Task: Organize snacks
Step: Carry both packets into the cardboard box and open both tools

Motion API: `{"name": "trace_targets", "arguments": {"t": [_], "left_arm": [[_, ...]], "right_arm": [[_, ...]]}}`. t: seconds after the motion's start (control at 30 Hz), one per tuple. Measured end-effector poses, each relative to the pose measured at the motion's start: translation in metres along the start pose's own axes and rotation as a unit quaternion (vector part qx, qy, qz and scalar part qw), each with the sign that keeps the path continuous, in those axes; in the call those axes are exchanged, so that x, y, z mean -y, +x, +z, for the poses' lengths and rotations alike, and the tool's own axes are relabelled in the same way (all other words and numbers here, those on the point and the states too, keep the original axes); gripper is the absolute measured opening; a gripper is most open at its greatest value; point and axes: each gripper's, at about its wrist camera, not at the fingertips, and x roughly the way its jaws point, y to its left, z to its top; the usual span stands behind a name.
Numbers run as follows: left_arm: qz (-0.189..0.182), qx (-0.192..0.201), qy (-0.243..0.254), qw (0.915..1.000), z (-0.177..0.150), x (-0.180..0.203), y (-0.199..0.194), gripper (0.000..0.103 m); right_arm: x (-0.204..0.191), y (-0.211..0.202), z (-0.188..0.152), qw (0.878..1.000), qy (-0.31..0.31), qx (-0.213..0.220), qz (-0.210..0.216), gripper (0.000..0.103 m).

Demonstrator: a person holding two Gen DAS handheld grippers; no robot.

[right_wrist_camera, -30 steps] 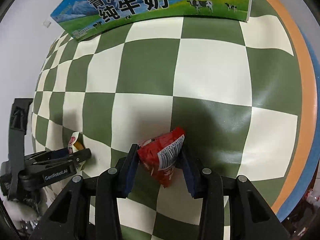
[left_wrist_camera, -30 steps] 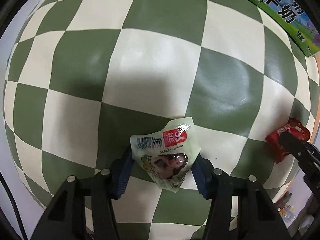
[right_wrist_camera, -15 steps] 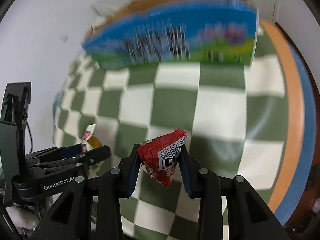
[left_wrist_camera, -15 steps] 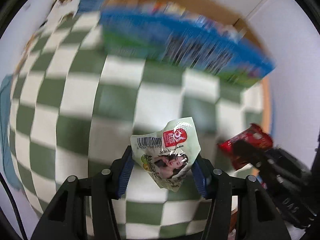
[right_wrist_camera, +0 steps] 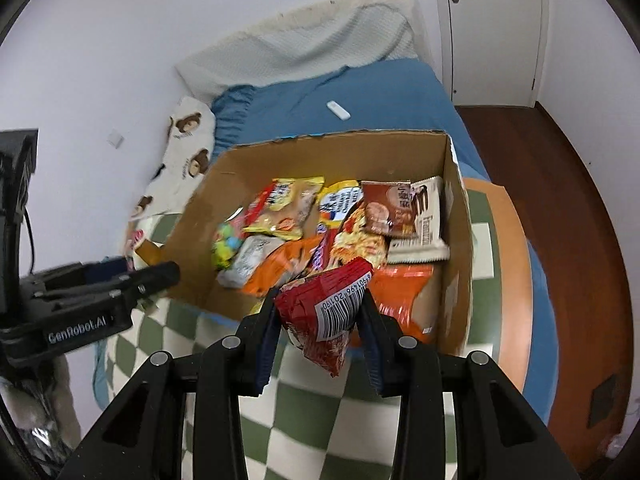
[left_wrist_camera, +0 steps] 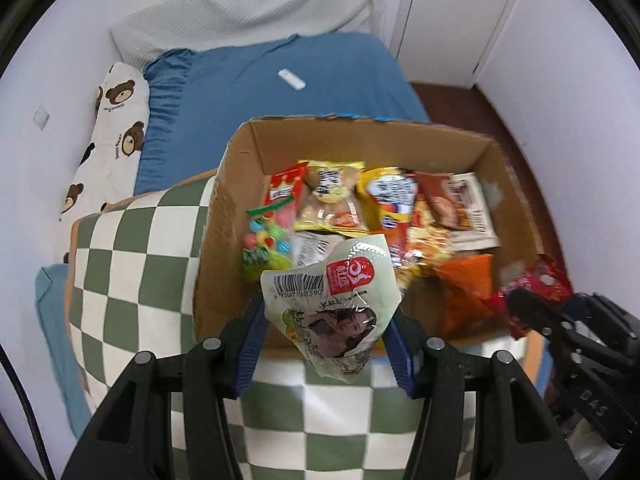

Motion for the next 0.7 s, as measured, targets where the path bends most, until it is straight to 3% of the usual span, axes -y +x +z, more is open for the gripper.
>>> {"name": "trace_targets", "arguments": {"t": [0.27, 0.63, 0.67, 0.7], "left_arm": [[-0.002, -0.08, -0.001, 0.9968, 0.018, -0.008, 0.061, 0.052], [0.007, -0.123, 0.005, 0.9923, 0.021, -0.007, 0.089, 0.054], [0.007, -0.126, 0.004, 0.992, 0.02, -0.007, 0.09, 0.054], [0.007, -0.129, 0.004, 0.9916, 0.02, -0.007, 0.091, 0.054]], "right_arm": [[0.01, 0.058, 0.024, 0.997, 0.016, -0.073, 0.001, 0.04], [0.005, 0.099, 0.025, 0.99, 0.018, -0.141, -0.01, 0.041], [0.006, 0.1, 0.024, 0.989, 0.021, -0.144, -0.013, 0.05], [0.006, 0.1, 0.024, 0.989, 0.022, -0.145, -0.02, 0.067]]}}
